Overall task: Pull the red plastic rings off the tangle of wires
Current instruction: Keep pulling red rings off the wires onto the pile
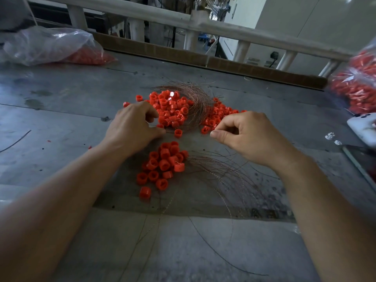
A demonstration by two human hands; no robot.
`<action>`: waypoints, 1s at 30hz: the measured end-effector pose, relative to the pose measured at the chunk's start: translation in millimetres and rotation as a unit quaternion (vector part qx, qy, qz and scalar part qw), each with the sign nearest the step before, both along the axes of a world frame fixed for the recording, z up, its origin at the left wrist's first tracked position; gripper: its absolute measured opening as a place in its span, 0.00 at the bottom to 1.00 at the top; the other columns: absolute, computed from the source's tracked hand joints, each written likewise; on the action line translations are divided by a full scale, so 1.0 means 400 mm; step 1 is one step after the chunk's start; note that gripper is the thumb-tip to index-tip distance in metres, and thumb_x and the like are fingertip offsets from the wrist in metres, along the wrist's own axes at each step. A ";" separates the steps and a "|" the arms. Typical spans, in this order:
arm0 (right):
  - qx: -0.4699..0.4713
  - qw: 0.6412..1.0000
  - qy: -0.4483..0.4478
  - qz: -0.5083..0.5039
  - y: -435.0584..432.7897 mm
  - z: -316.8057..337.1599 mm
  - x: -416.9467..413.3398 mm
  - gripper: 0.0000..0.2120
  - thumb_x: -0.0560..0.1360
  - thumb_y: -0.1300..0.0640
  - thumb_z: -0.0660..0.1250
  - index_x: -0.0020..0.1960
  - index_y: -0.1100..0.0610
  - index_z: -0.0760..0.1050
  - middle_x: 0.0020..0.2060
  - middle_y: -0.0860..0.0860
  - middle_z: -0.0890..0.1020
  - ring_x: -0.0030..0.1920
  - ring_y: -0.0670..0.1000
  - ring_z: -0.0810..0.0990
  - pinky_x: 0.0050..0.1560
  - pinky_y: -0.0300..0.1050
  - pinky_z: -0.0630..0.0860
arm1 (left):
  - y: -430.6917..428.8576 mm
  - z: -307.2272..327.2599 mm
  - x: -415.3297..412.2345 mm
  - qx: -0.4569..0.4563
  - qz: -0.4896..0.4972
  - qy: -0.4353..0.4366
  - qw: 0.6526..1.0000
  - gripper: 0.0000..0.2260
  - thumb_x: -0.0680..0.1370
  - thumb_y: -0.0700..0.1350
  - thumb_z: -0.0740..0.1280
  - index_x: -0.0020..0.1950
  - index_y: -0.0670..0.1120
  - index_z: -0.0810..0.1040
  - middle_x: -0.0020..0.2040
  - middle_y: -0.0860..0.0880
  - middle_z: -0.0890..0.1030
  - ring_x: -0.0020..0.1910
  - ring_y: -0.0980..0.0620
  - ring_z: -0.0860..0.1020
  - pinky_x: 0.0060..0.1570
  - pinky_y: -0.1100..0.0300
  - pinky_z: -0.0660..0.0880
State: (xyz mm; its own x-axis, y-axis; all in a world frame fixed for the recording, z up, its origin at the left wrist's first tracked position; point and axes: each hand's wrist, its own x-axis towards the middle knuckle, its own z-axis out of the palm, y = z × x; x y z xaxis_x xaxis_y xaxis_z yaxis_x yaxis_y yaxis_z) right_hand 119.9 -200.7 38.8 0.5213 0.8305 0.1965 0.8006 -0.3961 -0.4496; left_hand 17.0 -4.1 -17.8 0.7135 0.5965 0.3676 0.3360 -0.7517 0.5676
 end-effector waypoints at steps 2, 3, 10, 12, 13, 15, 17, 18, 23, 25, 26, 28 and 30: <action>0.004 1.000 -0.007 -0.006 0.001 0.000 -0.001 0.08 0.73 0.50 0.67 0.35 0.46 0.73 0.30 0.41 0.76 0.33 0.36 0.75 0.35 0.23 0.68 | -0.002 0.003 0.002 -0.004 -0.002 0.016 1.000 0.15 0.69 0.46 0.75 0.53 0.46 0.77 0.43 0.54 0.73 0.42 0.55 0.72 0.36 0.65 0.64; 0.005 1.000 -0.009 -0.008 0.002 0.000 -0.001 0.08 0.73 0.50 0.67 0.35 0.46 0.73 0.30 0.41 0.76 0.32 0.38 0.75 0.35 0.24 0.69 | -0.003 0.005 0.003 -0.001 -0.004 0.023 1.000 0.13 0.69 0.46 0.74 0.52 0.47 0.78 0.43 0.54 0.73 0.42 0.54 0.72 0.35 0.64 0.64; 0.002 1.000 -0.015 -0.016 0.002 0.000 -0.002 0.08 0.73 0.50 0.67 0.35 0.47 0.73 0.30 0.41 0.76 0.33 0.40 0.75 0.37 0.29 0.70 | -0.003 0.007 0.005 -0.002 0.002 0.018 1.000 0.10 0.71 0.43 0.72 0.51 0.46 0.79 0.40 0.54 0.74 0.44 0.53 0.73 0.41 0.61 0.66; 0.002 1.000 -0.014 -0.019 0.002 0.000 -0.001 0.07 0.73 0.50 0.67 0.36 0.48 0.75 0.31 0.42 0.77 0.34 0.41 0.76 0.37 0.31 0.71 | 0.000 0.010 0.004 -0.013 0.021 -0.009 1.000 0.12 0.72 0.41 0.70 0.55 0.45 0.78 0.39 0.54 0.76 0.46 0.51 0.75 0.44 0.61 0.65; 0.001 1.000 -0.015 -0.020 0.002 0.000 -0.001 0.07 0.73 0.50 0.67 0.38 0.50 0.77 0.31 0.42 0.77 0.34 0.42 0.77 0.36 0.32 0.72 | 0.001 0.010 0.004 -0.009 0.027 -0.013 0.999 0.13 0.73 0.40 0.69 0.57 0.45 0.78 0.42 0.51 0.78 0.48 0.50 0.75 0.46 0.61 0.65; -0.001 1.000 -0.018 -0.023 0.002 -0.001 -0.001 0.07 0.73 0.50 0.67 0.40 0.52 0.78 0.32 0.43 0.78 0.35 0.42 0.77 0.35 0.32 0.72 | 0.003 0.010 0.004 0.004 0.028 -0.011 1.000 0.11 0.75 0.40 0.67 0.57 0.45 0.79 0.51 0.45 0.79 0.51 0.47 0.75 0.48 0.60 0.64; -0.001 1.000 -0.019 -0.021 0.003 -0.001 -0.002 0.07 0.73 0.50 0.67 0.41 0.52 0.79 0.32 0.42 0.78 0.35 0.41 0.77 0.36 0.31 0.72 | 0.001 0.011 0.002 0.003 0.025 -0.011 1.000 0.09 0.75 0.41 0.67 0.54 0.46 0.80 0.56 0.45 0.76 0.51 0.49 0.73 0.49 0.61 0.63; -0.001 1.000 -0.019 -0.020 0.003 -0.001 -0.002 0.07 0.73 0.50 0.67 0.41 0.52 0.79 0.32 0.42 0.78 0.35 0.41 0.76 0.37 0.30 0.71 | 0.000 0.012 0.001 0.002 0.023 -0.010 1.000 0.08 0.74 0.42 0.68 0.53 0.47 0.80 0.58 0.46 0.75 0.53 0.50 0.72 0.50 0.61 0.63; -0.005 1.000 -0.023 -0.018 0.006 0.001 -0.004 0.07 0.73 0.51 0.67 0.42 0.53 0.79 0.34 0.42 0.78 0.37 0.41 0.77 0.38 0.32 0.73 | -0.005 0.013 0.004 0.026 -0.017 0.029 0.999 0.09 0.74 0.41 0.69 0.53 0.45 0.81 0.61 0.47 0.77 0.61 0.49 0.72 0.54 0.62 0.62; -0.006 0.999 -0.025 -0.020 0.007 0.003 -0.004 0.07 0.73 0.50 0.66 0.42 0.53 0.79 0.34 0.42 0.78 0.37 0.40 0.77 0.39 0.32 0.73 | -0.004 0.011 0.006 0.031 -0.016 0.043 0.998 0.09 0.74 0.41 0.68 0.54 0.46 0.81 0.59 0.47 0.78 0.56 0.49 0.74 0.50 0.61 0.64; -0.006 0.999 -0.025 -0.021 0.007 0.003 -0.004 0.07 0.73 0.50 0.66 0.42 0.53 0.79 0.34 0.41 0.78 0.37 0.40 0.77 0.39 0.31 0.72 | -0.003 0.010 0.007 0.029 -0.013 0.042 0.999 0.10 0.74 0.41 0.68 0.54 0.46 0.81 0.58 0.47 0.79 0.53 0.51 0.74 0.48 0.62 0.64; -0.008 0.999 -0.024 -0.022 0.006 0.002 -0.005 0.07 0.73 0.50 0.67 0.42 0.53 0.79 0.34 0.41 0.78 0.37 0.40 0.77 0.40 0.31 0.72 | -0.003 0.010 0.006 0.022 -0.012 0.030 0.999 0.10 0.74 0.40 0.69 0.54 0.46 0.81 0.56 0.46 0.80 0.48 0.55 0.71 0.46 0.63 0.64; -0.012 0.999 -0.022 -0.022 0.005 0.001 -0.007 0.07 0.73 0.50 0.67 0.41 0.53 0.79 0.34 0.42 0.78 0.37 0.41 0.77 0.40 0.34 0.74 | -0.007 0.015 0.004 0.018 -0.019 0.024 0.999 0.09 0.74 0.40 0.69 0.54 0.45 0.81 0.56 0.46 0.80 0.47 0.57 0.70 0.46 0.64 0.63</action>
State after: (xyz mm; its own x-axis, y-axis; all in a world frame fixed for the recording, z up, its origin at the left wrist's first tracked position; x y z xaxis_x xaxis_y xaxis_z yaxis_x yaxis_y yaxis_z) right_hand 117.1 -198.5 39.4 0.5485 0.8120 0.1998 0.8011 -0.4418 -0.4037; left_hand 18.5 -6.7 -11.9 0.7523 0.5561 0.3533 0.3327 -0.7835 0.5247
